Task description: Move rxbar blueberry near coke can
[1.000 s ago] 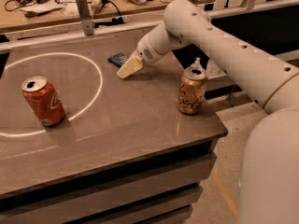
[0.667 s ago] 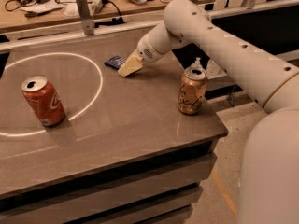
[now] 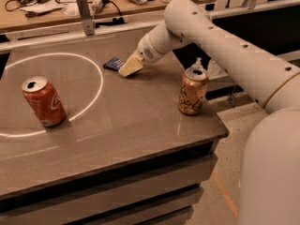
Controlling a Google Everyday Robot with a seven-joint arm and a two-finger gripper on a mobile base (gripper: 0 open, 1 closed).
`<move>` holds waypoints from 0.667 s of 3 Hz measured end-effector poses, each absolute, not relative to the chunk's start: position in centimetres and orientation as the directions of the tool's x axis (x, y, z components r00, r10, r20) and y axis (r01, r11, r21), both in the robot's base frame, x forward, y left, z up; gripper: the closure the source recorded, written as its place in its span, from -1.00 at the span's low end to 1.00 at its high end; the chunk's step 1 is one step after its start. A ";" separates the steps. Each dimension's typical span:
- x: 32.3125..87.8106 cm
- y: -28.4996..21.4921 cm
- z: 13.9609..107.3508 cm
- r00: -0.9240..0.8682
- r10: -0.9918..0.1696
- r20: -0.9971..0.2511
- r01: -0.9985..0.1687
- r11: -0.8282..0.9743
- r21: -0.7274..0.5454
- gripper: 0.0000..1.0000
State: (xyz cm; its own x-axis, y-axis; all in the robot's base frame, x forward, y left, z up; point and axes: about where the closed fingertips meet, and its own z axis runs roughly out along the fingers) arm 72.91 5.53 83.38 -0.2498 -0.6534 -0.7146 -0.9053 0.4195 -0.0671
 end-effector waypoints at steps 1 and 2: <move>72.9 5.5 83.4 -0.250 -0.653 -0.715 -0.905 0.420 -0.067 1.00; 72.9 5.5 83.4 -0.250 -0.653 -0.715 -0.905 0.419 -0.067 1.00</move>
Offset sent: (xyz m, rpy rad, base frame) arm -0.1320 0.0615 0.0426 -0.1666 0.0021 0.5589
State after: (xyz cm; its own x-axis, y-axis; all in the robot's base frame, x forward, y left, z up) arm 72.90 5.54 83.38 -0.2497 -0.6535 -0.7146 -0.9053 0.4193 -0.0671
